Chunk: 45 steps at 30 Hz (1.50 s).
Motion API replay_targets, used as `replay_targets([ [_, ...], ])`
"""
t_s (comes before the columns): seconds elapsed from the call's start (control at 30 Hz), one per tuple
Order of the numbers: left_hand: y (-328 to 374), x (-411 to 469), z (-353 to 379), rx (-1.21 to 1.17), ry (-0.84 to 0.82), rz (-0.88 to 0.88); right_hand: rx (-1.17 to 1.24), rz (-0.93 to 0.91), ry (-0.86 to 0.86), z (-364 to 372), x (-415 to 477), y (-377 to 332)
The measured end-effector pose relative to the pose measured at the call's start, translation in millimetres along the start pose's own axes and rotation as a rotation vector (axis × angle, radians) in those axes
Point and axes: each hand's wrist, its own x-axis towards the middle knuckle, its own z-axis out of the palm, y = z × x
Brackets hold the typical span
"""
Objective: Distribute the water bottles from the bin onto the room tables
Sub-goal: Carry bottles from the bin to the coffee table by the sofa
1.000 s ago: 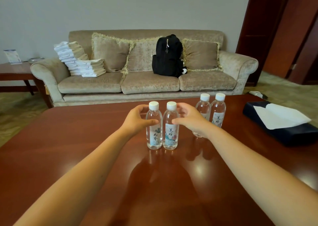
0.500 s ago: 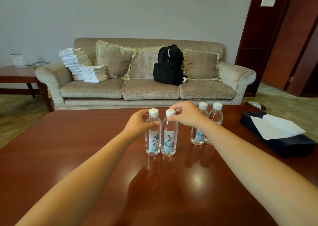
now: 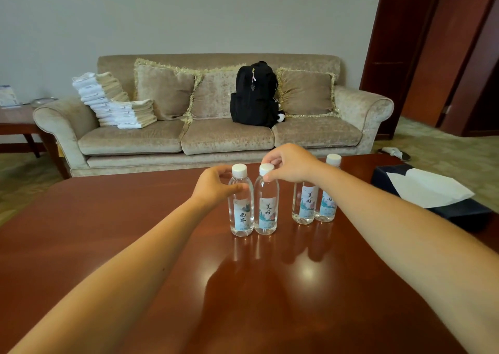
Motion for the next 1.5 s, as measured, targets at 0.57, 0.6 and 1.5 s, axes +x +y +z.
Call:
replay_targets([
  [0.57, 7, 32, 28, -0.045, -0.028, 0.010, -0.060, 0.091, 0.059, -16, 17, 30],
  [0.6, 6, 33, 29, -0.047, -0.029, 0.011, -0.054, 0.108, 0.055, -17, 17, 30],
  [1.5, 9, 42, 45, -0.117, -0.034, -0.006, -0.014, 0.160, 0.102, -19, 13, 36],
])
